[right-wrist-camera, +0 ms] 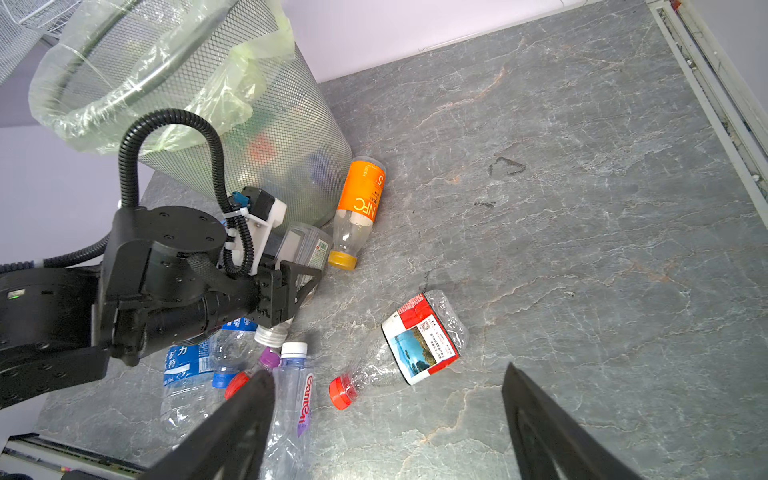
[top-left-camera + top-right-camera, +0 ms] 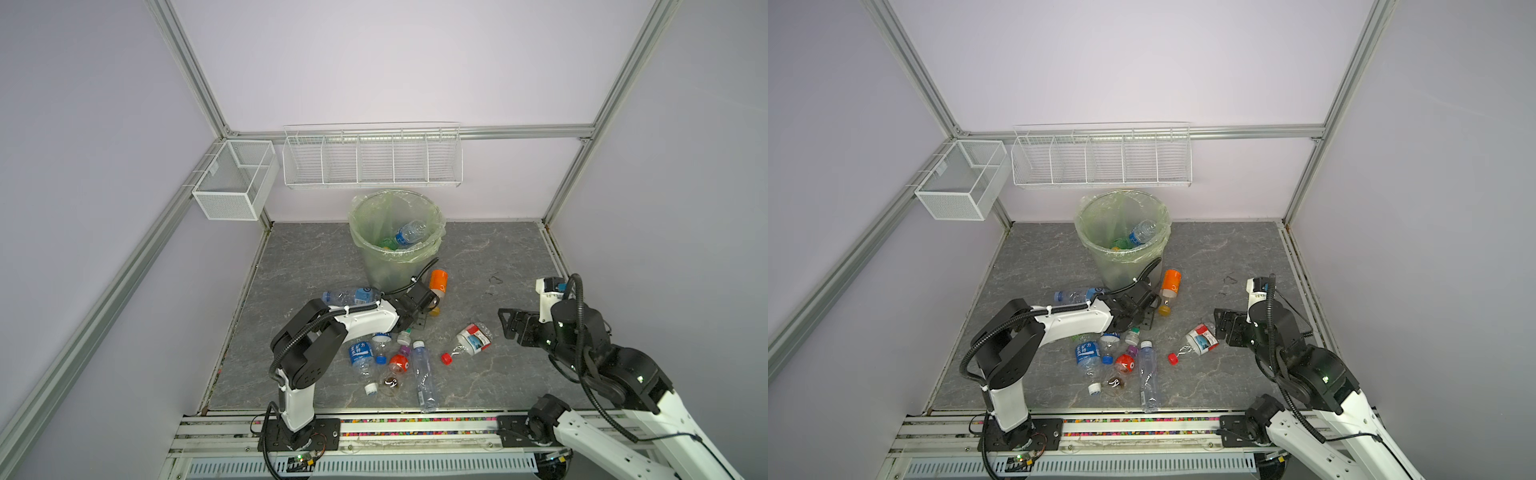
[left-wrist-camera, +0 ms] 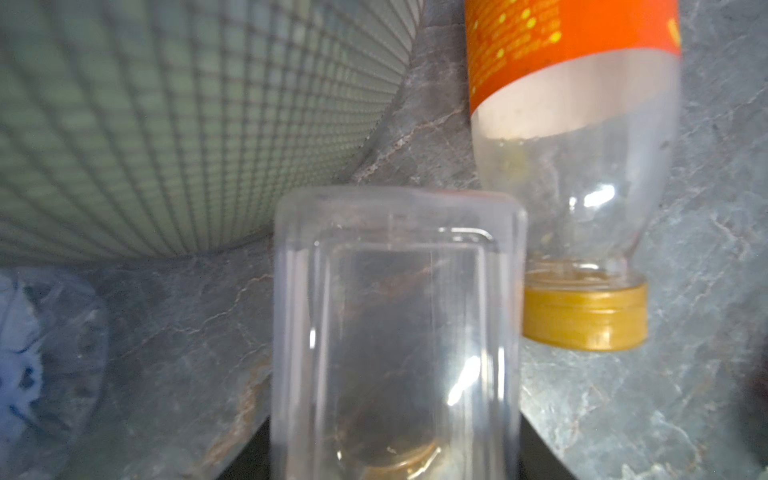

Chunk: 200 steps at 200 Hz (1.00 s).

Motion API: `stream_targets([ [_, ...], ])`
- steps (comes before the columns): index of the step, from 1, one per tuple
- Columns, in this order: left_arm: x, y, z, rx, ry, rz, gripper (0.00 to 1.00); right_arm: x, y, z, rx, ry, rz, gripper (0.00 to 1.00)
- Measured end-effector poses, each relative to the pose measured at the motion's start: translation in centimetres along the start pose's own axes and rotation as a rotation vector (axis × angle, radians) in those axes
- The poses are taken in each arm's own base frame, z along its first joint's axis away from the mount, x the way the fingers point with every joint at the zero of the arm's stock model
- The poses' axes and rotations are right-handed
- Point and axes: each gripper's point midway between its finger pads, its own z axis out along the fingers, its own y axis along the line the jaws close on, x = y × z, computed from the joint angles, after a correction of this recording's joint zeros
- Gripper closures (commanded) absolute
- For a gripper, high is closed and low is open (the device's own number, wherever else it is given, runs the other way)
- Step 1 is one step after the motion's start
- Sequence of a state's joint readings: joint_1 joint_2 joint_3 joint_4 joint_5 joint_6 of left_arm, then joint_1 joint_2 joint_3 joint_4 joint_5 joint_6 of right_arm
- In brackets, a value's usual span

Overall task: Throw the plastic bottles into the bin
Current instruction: 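Lower the left gripper and close it around the clear square bottle, then lift the clear bottle with the left gripper up over the wastebasket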

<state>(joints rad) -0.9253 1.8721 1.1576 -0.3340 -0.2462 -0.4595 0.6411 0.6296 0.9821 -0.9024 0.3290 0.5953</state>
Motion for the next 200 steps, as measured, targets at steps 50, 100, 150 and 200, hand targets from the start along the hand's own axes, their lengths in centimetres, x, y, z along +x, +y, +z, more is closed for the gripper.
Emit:
stream_targets([
  [50, -0.2, 0.0, -0.2, -0.003, 0.007, 0.014, 0.85, 0.0, 0.0, -0.1, -0.002, -0.004, 0.001, 0.12],
  [100, -0.7, 0.1, -1.2, -0.011, 0.001, 0.029, 0.86, 0.0, 0.0, -0.2, -0.003, -0.005, 0.002, 0.12],
  [150, -2.5, 0.2, -3.8, -0.002, -0.049, 0.026, 0.87, 0.0, -0.1, -0.2, 0.000, -0.005, 0.001, 0.12],
  [200, -3.9, -0.3, -6.5, 0.006, -0.103, 0.043, 0.88, -0.1, -0.2, -0.2, 0.004, -0.007, 0.005, 0.12],
])
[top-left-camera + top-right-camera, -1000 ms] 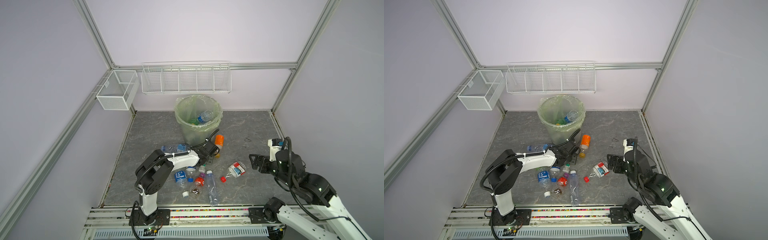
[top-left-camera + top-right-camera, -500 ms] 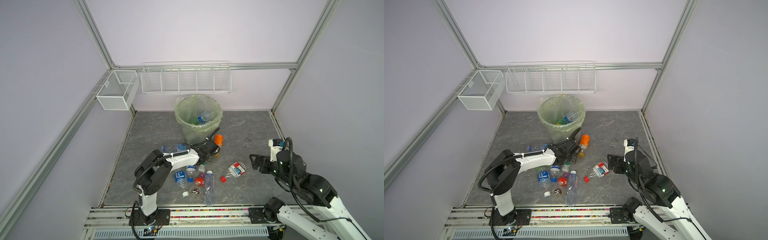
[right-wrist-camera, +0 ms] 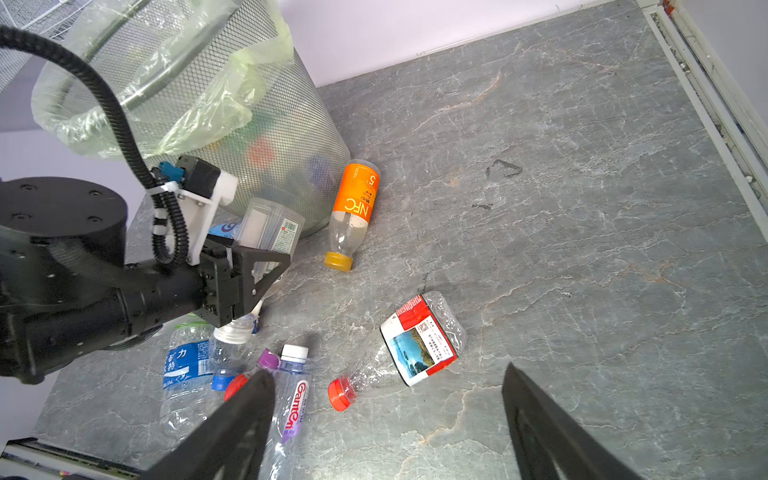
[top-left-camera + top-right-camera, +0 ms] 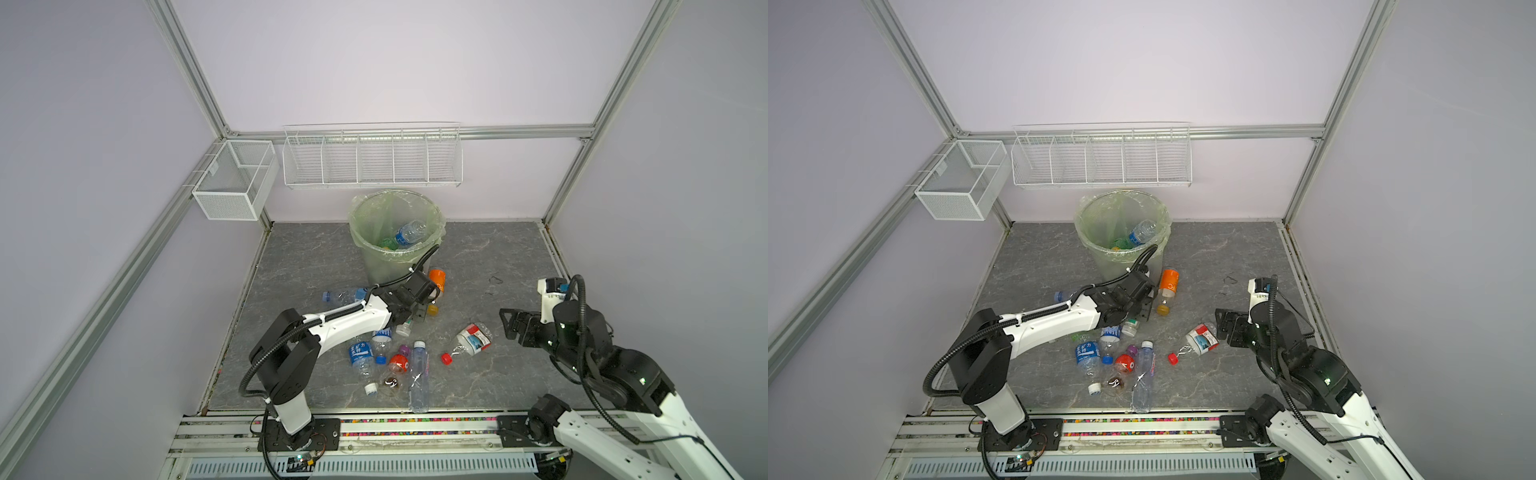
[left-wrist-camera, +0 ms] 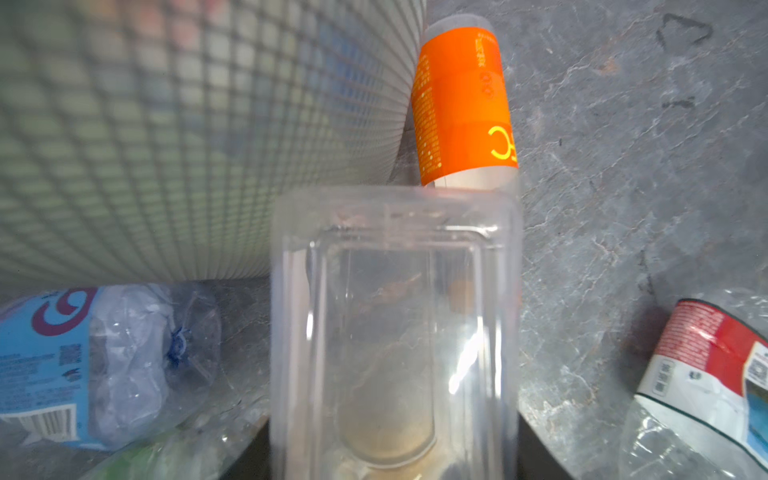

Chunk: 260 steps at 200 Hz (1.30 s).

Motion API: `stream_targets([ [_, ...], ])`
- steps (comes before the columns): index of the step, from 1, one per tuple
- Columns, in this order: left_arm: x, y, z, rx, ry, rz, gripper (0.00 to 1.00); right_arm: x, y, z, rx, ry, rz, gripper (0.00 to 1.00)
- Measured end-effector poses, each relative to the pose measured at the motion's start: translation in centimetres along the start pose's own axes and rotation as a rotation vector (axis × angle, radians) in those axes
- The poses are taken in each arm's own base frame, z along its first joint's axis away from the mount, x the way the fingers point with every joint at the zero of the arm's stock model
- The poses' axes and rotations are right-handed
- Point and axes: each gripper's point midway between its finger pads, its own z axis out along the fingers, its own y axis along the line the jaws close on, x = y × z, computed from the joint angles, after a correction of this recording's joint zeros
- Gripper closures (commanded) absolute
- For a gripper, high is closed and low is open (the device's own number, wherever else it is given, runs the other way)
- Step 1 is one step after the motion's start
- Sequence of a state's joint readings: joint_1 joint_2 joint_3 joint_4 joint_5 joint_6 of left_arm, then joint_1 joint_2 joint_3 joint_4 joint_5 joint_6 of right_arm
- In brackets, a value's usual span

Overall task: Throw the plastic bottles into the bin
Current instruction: 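Lift the clear bottle with the left gripper up over the wastebasket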

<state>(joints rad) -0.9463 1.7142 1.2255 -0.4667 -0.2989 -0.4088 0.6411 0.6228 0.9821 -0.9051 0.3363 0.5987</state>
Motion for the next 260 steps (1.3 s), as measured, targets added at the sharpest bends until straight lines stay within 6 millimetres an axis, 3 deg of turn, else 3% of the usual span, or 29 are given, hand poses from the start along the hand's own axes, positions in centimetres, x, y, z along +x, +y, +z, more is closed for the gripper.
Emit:
stream_targets([
  [121, -3.9, -3.9, -8.1, 0.073, -0.151, 0.106, 0.91, -0.2, -0.5, -1.0, -0.003, -0.030, 0.019, 0.12],
  [205, -10.3, -5.3, -19.3, 0.160, -0.399, 0.118, 0.94, -0.2, -0.8, -1.6, -0.008, -0.045, 0.042, 0.12],
  [260, -13.2, -3.2, -25.6, 0.133, -0.579, 0.131, 0.97, -0.2, -1.2, -1.9, 0.003, -0.053, 0.046, 0.12],
])
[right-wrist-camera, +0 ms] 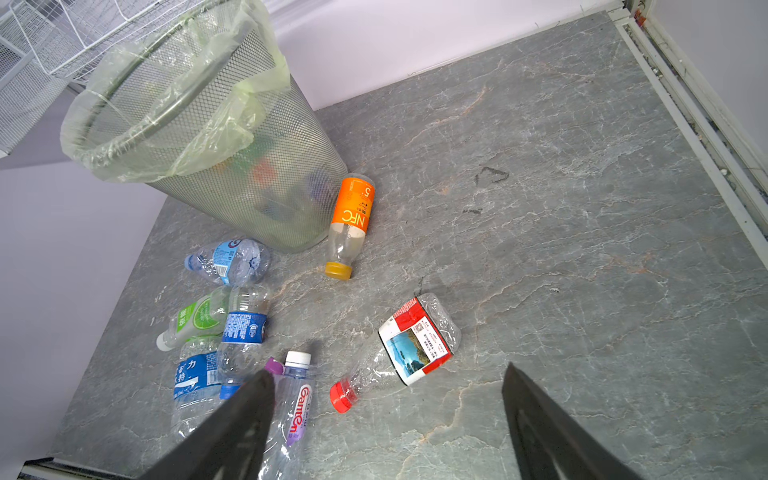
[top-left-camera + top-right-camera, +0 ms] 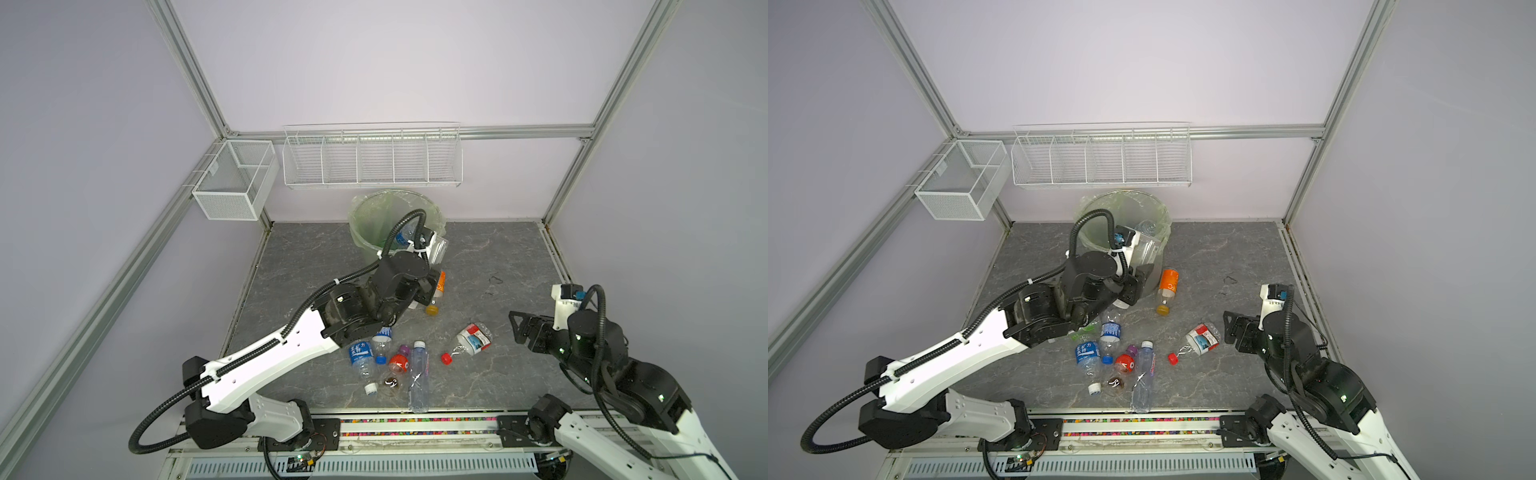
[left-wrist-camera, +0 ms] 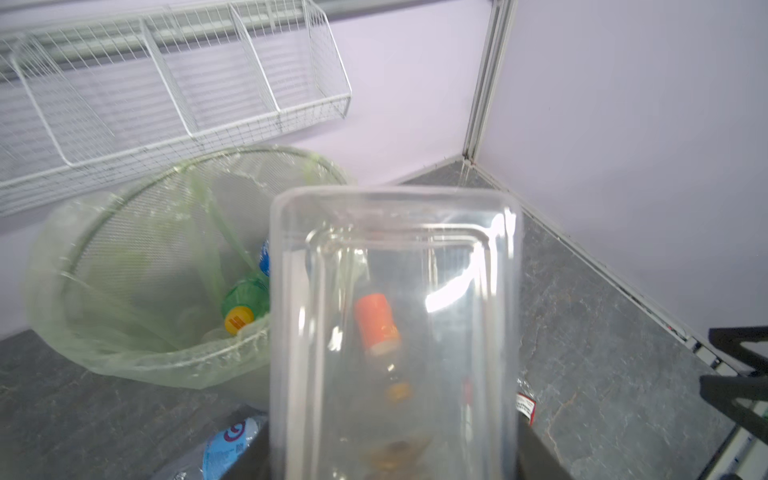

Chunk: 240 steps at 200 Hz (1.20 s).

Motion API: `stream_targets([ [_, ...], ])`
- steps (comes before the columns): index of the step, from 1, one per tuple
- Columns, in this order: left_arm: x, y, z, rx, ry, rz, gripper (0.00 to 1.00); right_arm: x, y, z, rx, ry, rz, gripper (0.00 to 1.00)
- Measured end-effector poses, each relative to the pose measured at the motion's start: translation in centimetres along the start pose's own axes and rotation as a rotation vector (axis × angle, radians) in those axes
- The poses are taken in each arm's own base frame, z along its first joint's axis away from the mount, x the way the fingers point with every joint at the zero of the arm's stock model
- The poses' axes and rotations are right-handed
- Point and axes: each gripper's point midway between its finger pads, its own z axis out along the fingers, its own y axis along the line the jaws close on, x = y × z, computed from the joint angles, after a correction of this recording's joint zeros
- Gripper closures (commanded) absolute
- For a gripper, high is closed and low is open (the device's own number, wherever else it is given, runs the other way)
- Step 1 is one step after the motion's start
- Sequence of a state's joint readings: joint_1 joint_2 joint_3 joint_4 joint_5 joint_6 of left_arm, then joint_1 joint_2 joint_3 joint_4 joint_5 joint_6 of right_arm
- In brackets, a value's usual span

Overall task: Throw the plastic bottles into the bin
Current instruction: 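Lift the clear bottle with the left gripper up over the wastebasket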

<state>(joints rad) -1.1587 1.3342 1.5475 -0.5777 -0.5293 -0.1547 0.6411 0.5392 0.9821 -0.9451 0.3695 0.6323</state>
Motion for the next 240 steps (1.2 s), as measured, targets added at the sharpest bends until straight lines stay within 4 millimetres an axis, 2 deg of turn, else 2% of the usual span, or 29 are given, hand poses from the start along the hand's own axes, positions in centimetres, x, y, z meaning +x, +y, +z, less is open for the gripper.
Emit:
stream_targets([
  [43, -4.5, 1.3, -2.9, -0.002, -0.145, 0.008, 1.00, 0.0, 0.0, 0.0, 0.001, 0.001, 0.001, 0.12],
  [155, -12.4, 2.2, -7.3, 0.003, -0.368, 0.075, 1.00, 0.0, 0.0, 0.0, 0.002, 0.001, 0.007, 0.12],
  [202, -14.7, 2.2, -7.8, -0.004, -0.418, 0.112, 1.00, 0.1, 0.0, 0.3, 0.008, 0.010, 0.003, 0.12],
  [240, -16.3, 4.0, -6.1, -0.029, -0.434, 0.098, 1.00, 0.2, 0.1, 0.7, 0.016, 0.021, -0.001, 0.12],
])
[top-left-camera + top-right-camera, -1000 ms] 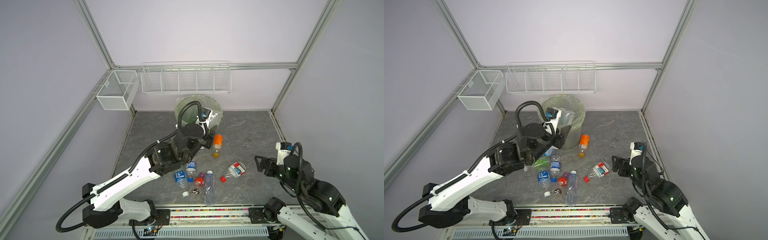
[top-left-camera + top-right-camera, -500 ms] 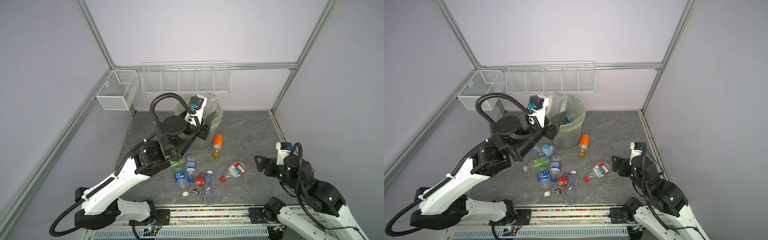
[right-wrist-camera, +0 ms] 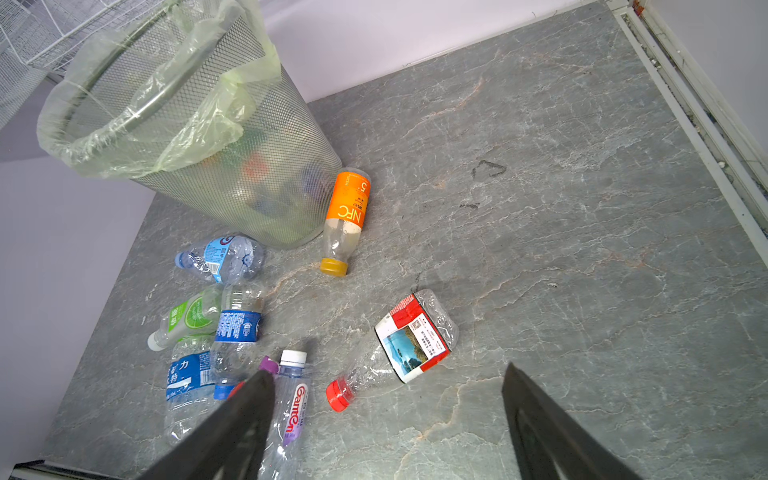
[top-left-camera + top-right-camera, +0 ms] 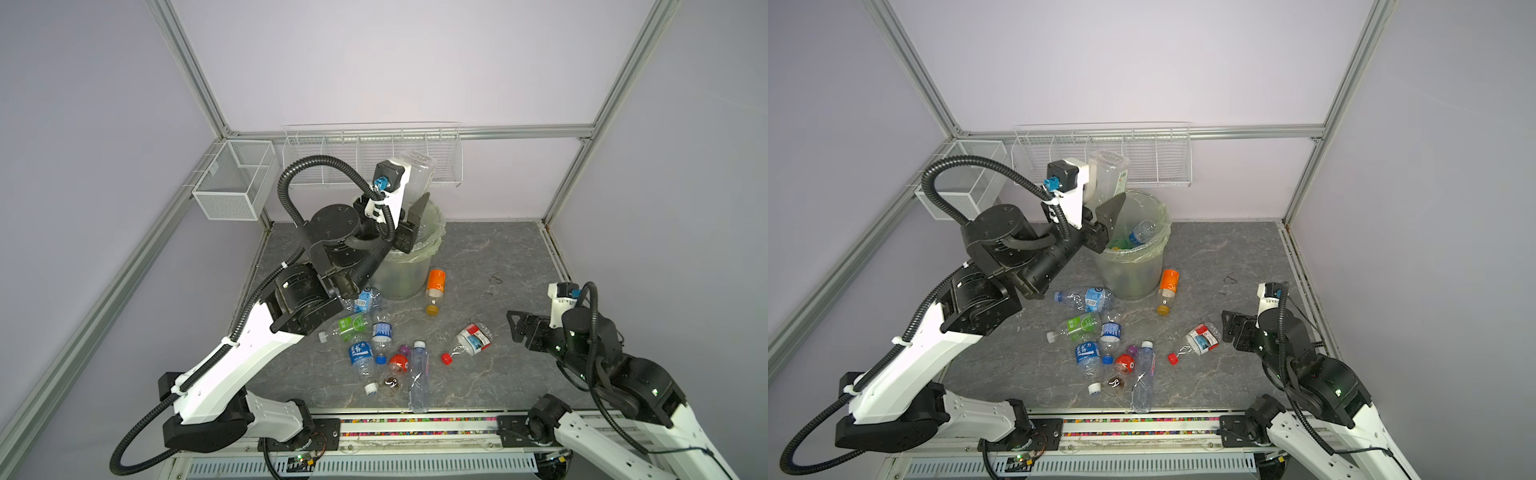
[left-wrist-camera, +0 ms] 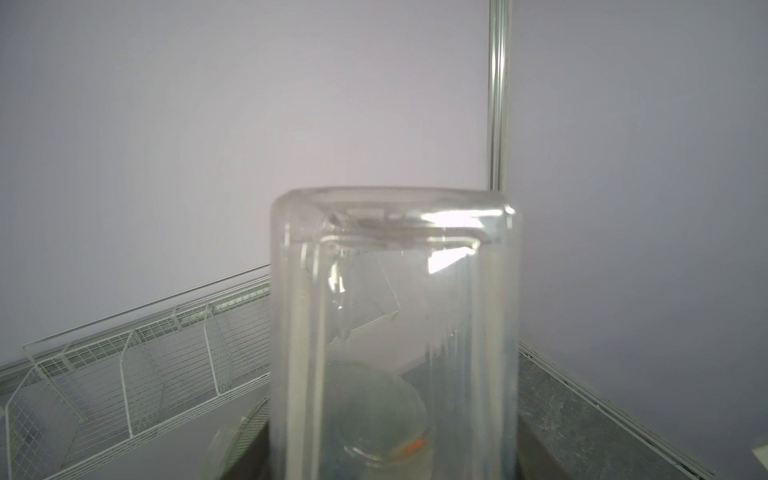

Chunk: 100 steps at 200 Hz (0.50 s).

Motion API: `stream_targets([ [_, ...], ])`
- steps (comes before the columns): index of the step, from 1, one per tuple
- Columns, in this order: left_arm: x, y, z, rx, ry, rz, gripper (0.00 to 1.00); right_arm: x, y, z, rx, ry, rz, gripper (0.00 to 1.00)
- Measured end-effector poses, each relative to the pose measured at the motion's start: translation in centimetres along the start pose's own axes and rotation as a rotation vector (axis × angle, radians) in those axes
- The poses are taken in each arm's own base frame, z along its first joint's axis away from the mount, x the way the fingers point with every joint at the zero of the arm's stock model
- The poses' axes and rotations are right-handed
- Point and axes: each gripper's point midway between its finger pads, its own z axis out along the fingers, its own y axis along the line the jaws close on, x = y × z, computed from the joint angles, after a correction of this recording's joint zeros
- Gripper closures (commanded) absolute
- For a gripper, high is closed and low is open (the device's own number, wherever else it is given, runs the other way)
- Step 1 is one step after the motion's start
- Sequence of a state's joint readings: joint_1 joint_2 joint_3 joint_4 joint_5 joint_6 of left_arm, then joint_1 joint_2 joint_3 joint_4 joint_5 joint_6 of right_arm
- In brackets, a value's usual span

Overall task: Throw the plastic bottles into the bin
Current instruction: 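Lift the clear bottle with the left gripper up over the wastebasket, then open the left gripper over the wastebasket opening to drop the bottle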

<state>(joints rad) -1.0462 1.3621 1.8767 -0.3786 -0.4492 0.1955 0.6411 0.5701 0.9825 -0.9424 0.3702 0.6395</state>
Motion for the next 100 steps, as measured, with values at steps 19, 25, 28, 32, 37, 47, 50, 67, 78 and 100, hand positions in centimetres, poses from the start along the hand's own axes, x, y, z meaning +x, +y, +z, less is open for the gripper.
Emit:
stream_targets([
  [19, 0.9, 1.5, 1.9, -0.024, 0.016, -0.010, 1.00, 0.0, 0.0, 0.0, 0.000, 0.000, 0.000, 0.12],
  [25, 1.2, 1.8, 2.5, -0.027, 0.021, -0.015, 1.00, 0.0, 0.0, 0.0, 0.000, 0.000, 0.000, 0.12],
  [28, 1.4, 2.1, 2.9, -0.030, 0.026, -0.018, 1.00, 0.0, 0.0, 0.0, 0.000, 0.000, 0.000, 0.12],
  [32, 1.8, 2.3, 3.4, -0.034, 0.033, -0.021, 1.00, 0.0, 0.0, 0.0, 0.000, 0.000, 0.000, 0.12],
  [37, 2.3, 2.8, 4.2, -0.040, 0.044, -0.028, 1.00, 0.0, 0.0, 0.0, 0.000, 0.000, 0.000, 0.12],
  [47, 3.7, 3.6, 5.7, -0.048, 0.072, -0.042, 1.00, 0.0, 0.0, 0.0, 0.000, 0.000, 0.000, 0.12],
  [50, 4.2, 3.9, 6.2, -0.054, 0.083, -0.044, 1.00, 0.0, 0.0, 0.0, 0.000, 0.000, 0.000, 0.12],
  [67, 8.1, 5.0, 8.9, -0.071, 0.166, -0.057, 0.84, 0.0, 0.0, 0.0, 0.000, -0.001, 0.000, 0.12],
  [78, 11.6, 5.7, 10.8, -0.089, 0.245, -0.067, 0.64, 0.0, 0.0, -0.1, -0.002, -0.003, 0.001, 0.12],
  [100, 18.8, 7.0, 13.6, -0.129, 0.444, -0.094, 0.32, -0.1, -0.1, -0.4, -0.006, -0.008, 0.003, 0.12],
])
